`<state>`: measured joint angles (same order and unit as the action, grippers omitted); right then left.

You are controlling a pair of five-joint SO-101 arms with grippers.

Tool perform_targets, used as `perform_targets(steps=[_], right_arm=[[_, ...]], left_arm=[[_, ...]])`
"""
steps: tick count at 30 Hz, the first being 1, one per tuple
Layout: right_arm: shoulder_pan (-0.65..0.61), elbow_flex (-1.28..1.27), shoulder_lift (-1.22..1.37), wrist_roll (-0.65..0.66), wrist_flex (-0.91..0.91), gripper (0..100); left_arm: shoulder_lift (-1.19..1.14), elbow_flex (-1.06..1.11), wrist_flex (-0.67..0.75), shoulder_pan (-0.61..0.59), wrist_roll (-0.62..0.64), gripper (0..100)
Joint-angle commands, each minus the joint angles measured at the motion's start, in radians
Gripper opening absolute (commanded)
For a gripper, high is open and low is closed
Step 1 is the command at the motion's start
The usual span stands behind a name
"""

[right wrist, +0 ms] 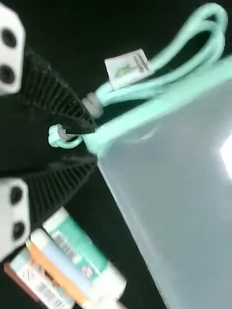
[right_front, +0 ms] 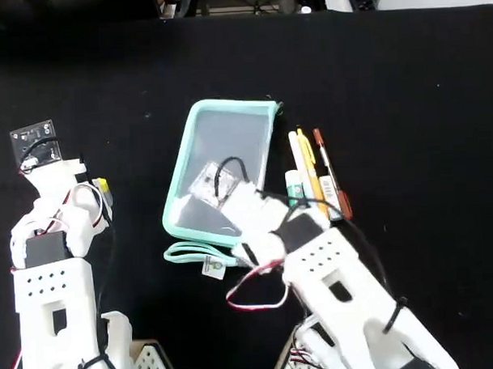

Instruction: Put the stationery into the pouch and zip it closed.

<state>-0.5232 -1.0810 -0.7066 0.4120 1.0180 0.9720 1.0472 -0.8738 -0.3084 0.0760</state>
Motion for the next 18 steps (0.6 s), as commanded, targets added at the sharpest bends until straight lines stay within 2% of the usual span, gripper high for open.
perform_targets(steps=[1,6,11,18], right_arm=[[-0.025,-0.054,-0.019,0.009,-0.061,12.5],[-0.034,-0.068,0.047,0.011,-0.078,12.6],[-0.137,-0.071,0.114,0.011,-0.115,12.4],[-0.210,-0.087,0.127,0.011,-0.035,12.4]], left_arm=[[-0.002,-0.012,0.018,-0.007,0.009,16],[-0.002,-0.010,0.018,-0.007,0.009,16],[-0.002,-0.010,0.020,-0.007,0.009,16],[-0.002,-0.010,0.020,-0.007,0.009,16]])
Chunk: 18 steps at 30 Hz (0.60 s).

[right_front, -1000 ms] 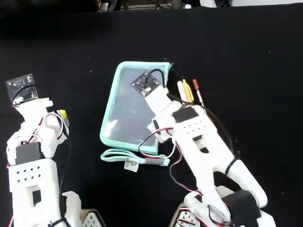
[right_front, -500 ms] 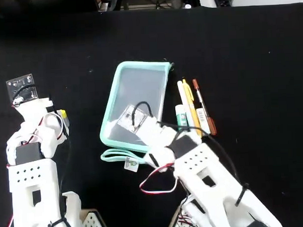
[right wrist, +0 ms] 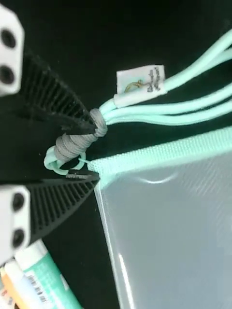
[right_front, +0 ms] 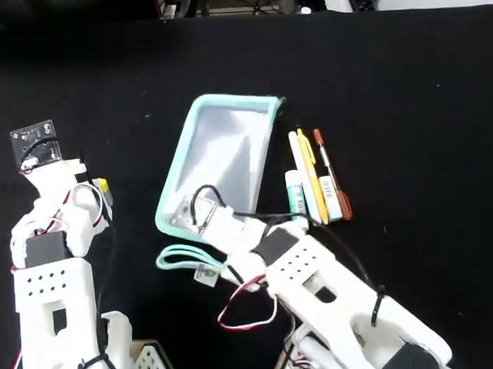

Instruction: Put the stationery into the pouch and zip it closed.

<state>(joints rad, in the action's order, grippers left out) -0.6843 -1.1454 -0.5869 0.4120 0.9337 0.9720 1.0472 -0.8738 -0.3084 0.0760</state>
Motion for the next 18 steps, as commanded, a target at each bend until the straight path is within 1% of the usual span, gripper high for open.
perform_targets(steps=[1,5,11,18], right_arm=[[-0.051,-0.025,-0.008,0.011,0.068,12.4],[-0.049,-0.059,-0.085,0.091,0.129,12.4],[-0.044,-0.110,-0.136,0.164,0.133,12.3],[-0.044,-0.102,-0.114,0.164,0.130,12.7]], left_arm=[[-0.002,-0.010,0.020,-0.007,0.009,16],[-0.002,-0.010,0.020,-0.007,0.009,16],[-0.002,-0.010,0.020,-0.007,0.009,16],[-0.002,-0.010,0.020,-0.007,0.009,16]])
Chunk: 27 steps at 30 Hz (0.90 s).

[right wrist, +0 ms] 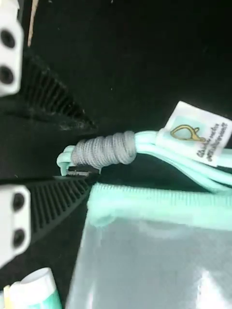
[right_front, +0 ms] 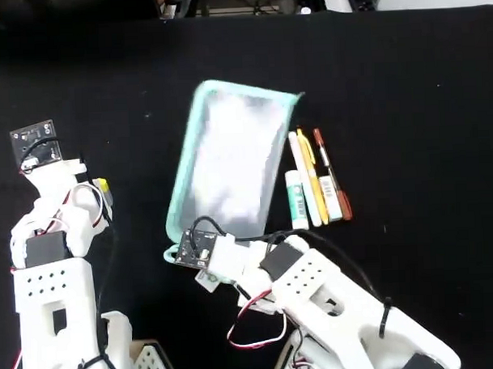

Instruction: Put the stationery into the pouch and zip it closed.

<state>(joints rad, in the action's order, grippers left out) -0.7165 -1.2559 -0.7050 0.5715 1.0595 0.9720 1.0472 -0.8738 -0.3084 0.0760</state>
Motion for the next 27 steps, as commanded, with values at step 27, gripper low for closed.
perform_targets(steps=[27], right_arm=[[0.256,0.056,-0.107,-0.107,-0.138,1.2]], left_arm=[[-0.002,0.044,0.110,-0.007,0.008,16]])
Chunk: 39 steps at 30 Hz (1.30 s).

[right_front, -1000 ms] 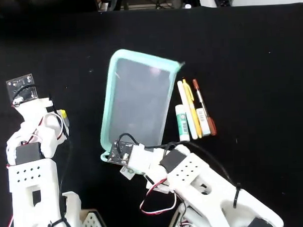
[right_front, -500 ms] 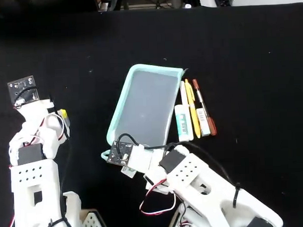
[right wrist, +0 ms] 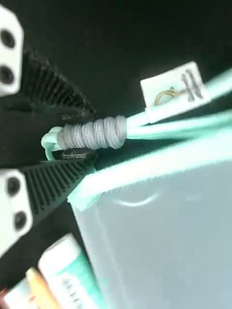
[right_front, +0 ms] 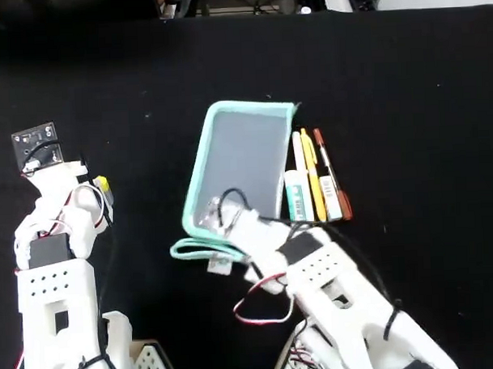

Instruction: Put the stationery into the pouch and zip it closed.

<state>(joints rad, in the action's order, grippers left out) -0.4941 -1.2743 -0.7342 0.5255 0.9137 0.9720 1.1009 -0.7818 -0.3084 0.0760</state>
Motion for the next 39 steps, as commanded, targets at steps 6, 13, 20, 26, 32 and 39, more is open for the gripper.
perform_targets(steps=[6,13,20,26,32,39], right_arm=[[0.026,0.018,-0.369,-0.219,0.008,1.5],[-0.057,-0.107,-0.618,-0.106,0.192,4.3],[-0.023,-0.110,-0.688,0.037,0.265,4.7],[0.035,-0.105,-0.691,-0.043,0.270,19.8],[0.077,-0.044,-0.697,-0.101,0.261,24.4],[0.121,-0.036,-0.564,-0.189,0.192,24.3]], left_arm=[[-0.002,-0.010,0.018,-0.007,0.008,16],[-0.002,-0.010,0.017,-0.007,0.008,16],[-0.002,-0.008,0.025,-0.018,0.008,16],[-0.002,-0.008,0.025,-0.018,0.008,16],[-0.002,-0.008,0.025,-0.018,0.008,16],[-0.002,-0.008,0.025,-0.018,0.008,16]])
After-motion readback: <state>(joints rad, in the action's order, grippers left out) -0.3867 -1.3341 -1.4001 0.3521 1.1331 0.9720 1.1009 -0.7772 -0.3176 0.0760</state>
